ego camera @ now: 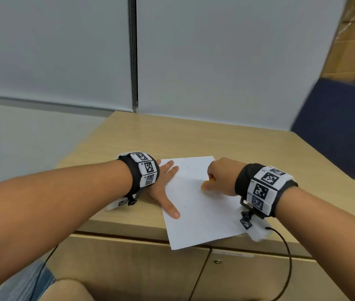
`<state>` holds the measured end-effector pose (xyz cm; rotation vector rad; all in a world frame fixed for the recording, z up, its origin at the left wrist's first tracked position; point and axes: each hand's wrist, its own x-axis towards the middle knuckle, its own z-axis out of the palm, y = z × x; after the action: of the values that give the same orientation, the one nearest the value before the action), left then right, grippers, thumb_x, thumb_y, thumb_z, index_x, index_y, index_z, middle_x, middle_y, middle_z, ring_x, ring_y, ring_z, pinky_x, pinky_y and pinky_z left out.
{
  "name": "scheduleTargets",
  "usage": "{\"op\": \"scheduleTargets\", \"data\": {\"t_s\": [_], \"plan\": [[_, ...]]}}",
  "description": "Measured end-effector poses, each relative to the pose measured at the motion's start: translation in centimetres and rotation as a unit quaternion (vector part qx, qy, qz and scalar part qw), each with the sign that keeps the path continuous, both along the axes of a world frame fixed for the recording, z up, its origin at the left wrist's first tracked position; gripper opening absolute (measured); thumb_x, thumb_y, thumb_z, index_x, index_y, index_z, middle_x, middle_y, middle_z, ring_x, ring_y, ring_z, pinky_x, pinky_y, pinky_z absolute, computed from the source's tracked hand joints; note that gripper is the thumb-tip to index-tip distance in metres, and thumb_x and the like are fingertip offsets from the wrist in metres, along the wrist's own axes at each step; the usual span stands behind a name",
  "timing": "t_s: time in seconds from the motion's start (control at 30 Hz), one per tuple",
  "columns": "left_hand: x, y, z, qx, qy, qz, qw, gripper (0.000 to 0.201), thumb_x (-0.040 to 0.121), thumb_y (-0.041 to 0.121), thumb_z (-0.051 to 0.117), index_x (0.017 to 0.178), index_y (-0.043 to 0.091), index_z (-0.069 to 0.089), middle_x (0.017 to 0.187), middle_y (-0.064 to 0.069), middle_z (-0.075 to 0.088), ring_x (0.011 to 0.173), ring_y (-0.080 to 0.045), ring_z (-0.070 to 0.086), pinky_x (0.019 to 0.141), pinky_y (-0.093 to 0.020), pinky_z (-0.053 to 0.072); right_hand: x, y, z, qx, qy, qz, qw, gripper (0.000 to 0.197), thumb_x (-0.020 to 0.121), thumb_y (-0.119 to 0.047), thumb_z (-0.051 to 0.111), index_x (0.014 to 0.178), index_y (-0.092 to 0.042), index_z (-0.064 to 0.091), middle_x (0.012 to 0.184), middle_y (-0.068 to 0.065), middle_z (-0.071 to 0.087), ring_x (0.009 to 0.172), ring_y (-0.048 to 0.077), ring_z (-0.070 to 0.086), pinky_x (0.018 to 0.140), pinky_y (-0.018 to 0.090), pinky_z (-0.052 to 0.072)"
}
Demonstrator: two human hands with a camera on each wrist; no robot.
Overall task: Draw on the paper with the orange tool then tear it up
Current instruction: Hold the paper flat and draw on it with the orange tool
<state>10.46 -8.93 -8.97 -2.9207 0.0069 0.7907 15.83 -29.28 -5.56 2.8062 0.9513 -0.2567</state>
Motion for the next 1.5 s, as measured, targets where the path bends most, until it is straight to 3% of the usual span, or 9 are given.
{"op": "scheduleTargets", "data": {"t_s": [0.23,0.43,0.53,0.63,0.77,0.9,1.2,1.37,1.5], "plan": [[-5.7,-4.8,2.0,0.044,-0.053,0.017,0.998,0.13,0.062,0.103,0.025,0.161,0.02,0.009,0.163,-0.014,0.027,0.141,-0.031,0.039,0.105,-0.042,0.034,1.1,1.3,-0.2,-0.014,-0.019,0.012,1.0,0.038,0.093,-0.049,0.061,0.085,-0.012,0.058,0.08,0.003,0.059,0.082,0.03,0.061,0.07,0.031,0.049],[-8.9,-6.0,2.2,0.126,-0.071,-0.08,0.986,0.124,0.06,0.104,0.01,0.133,0.016,0.056,0.084,0.001,0.059,0.067,-0.017,0.05,0.055,-0.031,0.028,0.5,3.3,-0.4,-0.057,-0.034,0.073,0.995,0.041,0.096,-0.05,0.056,0.087,-0.011,0.061,0.084,0.005,0.06,0.083,0.031,0.064,0.071,0.034,0.052],[-8.2,-5.0,2.8,0.163,-0.078,-0.1,0.979,0.104,0.067,0.101,0.017,0.109,0.018,0.064,0.086,0.001,0.064,0.068,-0.018,0.056,0.056,-0.032,0.031,0.9,3.4,-0.8,-0.038,-0.027,0.094,0.995,0.038,0.095,-0.05,0.056,0.09,-0.013,0.062,0.078,0.001,0.055,0.079,0.03,0.06,0.068,0.034,0.047],[-4.9,-3.1,4.4,0.171,-0.086,-0.095,0.977,0.099,0.067,0.1,0.031,0.122,0.023,0.062,0.106,0.001,0.068,0.088,-0.021,0.064,0.064,-0.033,0.041,1.3,3.0,-0.8,-0.006,-0.004,0.111,0.994,0.032,0.095,-0.048,0.058,0.091,-0.017,0.061,0.079,-0.001,0.056,0.081,0.028,0.058,0.072,0.036,0.048],[-0.3,0.0,4.3,0.059,-0.018,-0.077,0.995,0.126,0.063,0.096,0.052,0.16,0.034,0.001,0.168,0.002,0.01,0.15,-0.029,0.024,0.116,-0.052,0.028,1.4,2.4,-0.5,-0.016,0.005,0.145,0.989,0.038,0.096,-0.05,0.056,0.117,-0.019,0.064,0.104,0.006,0.069,0.093,0.03,0.064,0.084,0.04,0.054],[1.2,0.9,1.5,0.009,0.035,-0.085,0.996,0.139,0.059,0.093,0.059,0.153,0.037,-0.025,0.163,0.007,-0.031,0.152,-0.029,-0.023,0.117,-0.064,-0.002,1.2,2.0,-0.6,-0.041,-0.044,0.185,0.981,0.038,0.098,-0.053,0.051,0.12,-0.025,0.061,0.107,0.003,0.068,0.096,0.028,0.063,0.079,0.039,0.054],[1.9,1.0,-0.7,-0.006,0.039,-0.088,0.995,0.154,0.024,0.104,0.051,0.153,0.049,-0.014,0.161,0.008,-0.036,0.147,-0.034,-0.032,0.118,-0.067,-0.002,-1.1,4.5,-0.7,0.021,0.104,0.213,0.971,0.03,0.088,-0.041,0.07,0.087,-0.011,0.069,0.07,-0.003,0.059,0.062,0.012,0.053,0.063,0.03,0.047],[1.8,1.1,-0.5,-0.013,0.023,-0.088,0.996,0.149,0.043,0.093,0.062,0.154,0.038,-0.021,0.164,0.009,-0.026,0.149,-0.035,-0.028,0.118,-0.067,0.001,1.5,7.4,0.4,0.021,0.01,0.162,0.987,0.029,0.082,-0.039,0.069,0.078,-0.01,0.07,0.066,0.004,0.062,0.068,0.028,0.061,0.064,0.033,0.055],[1.8,0.8,-0.3,-0.003,0.036,-0.092,0.995,0.135,0.052,0.092,0.065,0.155,0.045,-0.009,0.165,0.005,-0.026,0.148,-0.032,-0.031,0.119,-0.065,0.001,-0.6,6.5,0.1,-0.005,0.07,0.215,0.974,0.027,0.085,-0.036,0.072,0.081,-0.01,0.071,0.066,-0.005,0.058,0.061,0.013,0.055,0.06,0.027,0.048]]}}
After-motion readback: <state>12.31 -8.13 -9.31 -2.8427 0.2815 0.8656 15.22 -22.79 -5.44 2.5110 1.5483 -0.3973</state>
